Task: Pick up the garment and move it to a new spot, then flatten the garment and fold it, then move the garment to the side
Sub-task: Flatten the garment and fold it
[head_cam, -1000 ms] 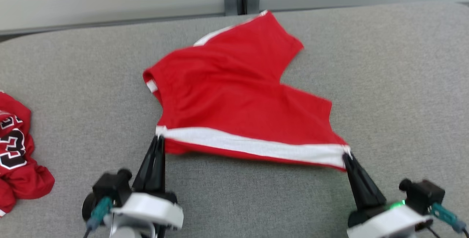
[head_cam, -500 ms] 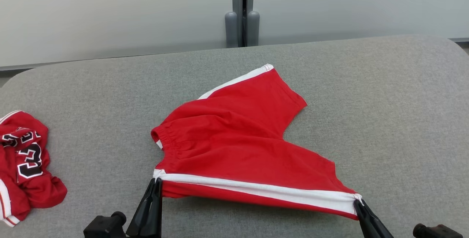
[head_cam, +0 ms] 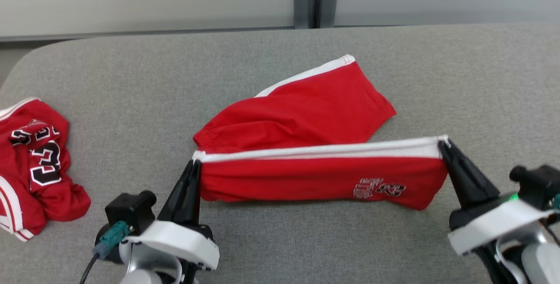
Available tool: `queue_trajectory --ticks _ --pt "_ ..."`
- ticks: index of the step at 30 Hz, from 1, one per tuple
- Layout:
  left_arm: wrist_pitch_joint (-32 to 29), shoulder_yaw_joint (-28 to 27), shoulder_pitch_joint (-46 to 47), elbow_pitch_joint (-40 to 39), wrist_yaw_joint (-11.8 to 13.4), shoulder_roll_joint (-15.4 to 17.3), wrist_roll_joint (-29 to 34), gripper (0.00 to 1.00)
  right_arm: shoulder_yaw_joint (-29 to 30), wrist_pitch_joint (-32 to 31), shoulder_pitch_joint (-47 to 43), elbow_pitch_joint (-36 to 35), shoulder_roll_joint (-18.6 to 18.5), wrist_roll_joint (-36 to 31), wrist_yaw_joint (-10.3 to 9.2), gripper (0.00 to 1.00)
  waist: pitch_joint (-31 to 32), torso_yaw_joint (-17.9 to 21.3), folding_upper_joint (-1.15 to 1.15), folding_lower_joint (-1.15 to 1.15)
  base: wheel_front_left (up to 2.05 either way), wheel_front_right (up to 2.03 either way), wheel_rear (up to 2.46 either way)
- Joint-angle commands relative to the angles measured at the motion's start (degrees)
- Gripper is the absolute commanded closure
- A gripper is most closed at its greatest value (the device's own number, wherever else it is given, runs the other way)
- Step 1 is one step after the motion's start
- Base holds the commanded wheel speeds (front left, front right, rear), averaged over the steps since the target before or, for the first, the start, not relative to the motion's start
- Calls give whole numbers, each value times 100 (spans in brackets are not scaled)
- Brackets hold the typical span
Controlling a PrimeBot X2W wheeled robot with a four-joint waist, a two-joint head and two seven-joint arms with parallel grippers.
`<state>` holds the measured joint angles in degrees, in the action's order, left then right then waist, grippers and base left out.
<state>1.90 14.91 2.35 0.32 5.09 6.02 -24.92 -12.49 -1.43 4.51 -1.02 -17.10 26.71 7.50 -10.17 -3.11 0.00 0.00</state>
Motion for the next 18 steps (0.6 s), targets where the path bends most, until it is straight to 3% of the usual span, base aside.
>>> queue_trajectory --ticks 1,10,18 --pt "45 -1 295 87 -15 -39 -19 100 -69 37 401 154 -137 88 -2 100 -416 -181 0 0 0 0 0" --pt "316 129 1669 882 -132 -230 -305 100 -659 202 2708 1455 -774 458 -2 100 -1424 -552 0 0 0 0 0" --pt "677 440 2663 1781 -242 -291 -623 100 -1453 537 4377 2813 -968 818 -2 100 -1939 -894 0 0 0 0 0"
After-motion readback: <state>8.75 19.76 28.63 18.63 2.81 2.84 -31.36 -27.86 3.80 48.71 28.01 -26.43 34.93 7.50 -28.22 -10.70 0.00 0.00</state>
